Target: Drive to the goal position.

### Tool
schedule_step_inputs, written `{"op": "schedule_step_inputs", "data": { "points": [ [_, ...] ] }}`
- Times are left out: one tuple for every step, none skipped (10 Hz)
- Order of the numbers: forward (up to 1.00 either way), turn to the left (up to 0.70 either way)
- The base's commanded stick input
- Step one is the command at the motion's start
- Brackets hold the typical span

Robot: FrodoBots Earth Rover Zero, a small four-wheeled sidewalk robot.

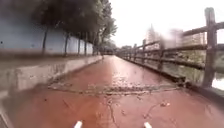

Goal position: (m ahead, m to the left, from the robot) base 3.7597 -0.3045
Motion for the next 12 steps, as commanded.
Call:
{"op": "schedule_step_inputs", "data": {
  "points": [
    [0.5, 0.0],
    [0.5, 0.0],
    [0.5, 0.0],
    [0.5, 0.0],
    [0.5, 0.0],
    [0.5, 0.0],
    [0.5, 0.0],
    [0.5, 0.0],
    [0.5, 0.0],
    [0.5, 0.0],
    [0.5, 0.0],
    [0.5, 0.0]
  ]
}}
